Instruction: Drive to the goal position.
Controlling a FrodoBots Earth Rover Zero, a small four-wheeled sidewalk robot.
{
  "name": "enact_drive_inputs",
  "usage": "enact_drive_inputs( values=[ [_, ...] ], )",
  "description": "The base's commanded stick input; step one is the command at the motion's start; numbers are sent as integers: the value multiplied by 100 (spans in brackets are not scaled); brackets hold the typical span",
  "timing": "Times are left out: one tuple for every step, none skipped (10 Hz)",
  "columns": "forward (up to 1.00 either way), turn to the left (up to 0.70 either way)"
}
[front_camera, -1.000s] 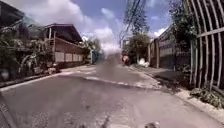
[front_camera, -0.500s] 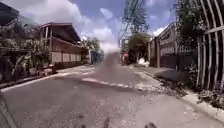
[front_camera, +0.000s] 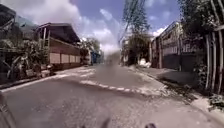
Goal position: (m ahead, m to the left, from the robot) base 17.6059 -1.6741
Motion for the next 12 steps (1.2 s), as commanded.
enact_drive_inputs(
  values=[
    [45, 0],
    [45, 0],
    [45, 0],
    [45, 0],
    [45, 0],
    [45, 0],
    [45, 0],
    [45, 0],
    [45, 0],
    [45, 0],
    [45, 0],
    [45, 0]
  ],
)
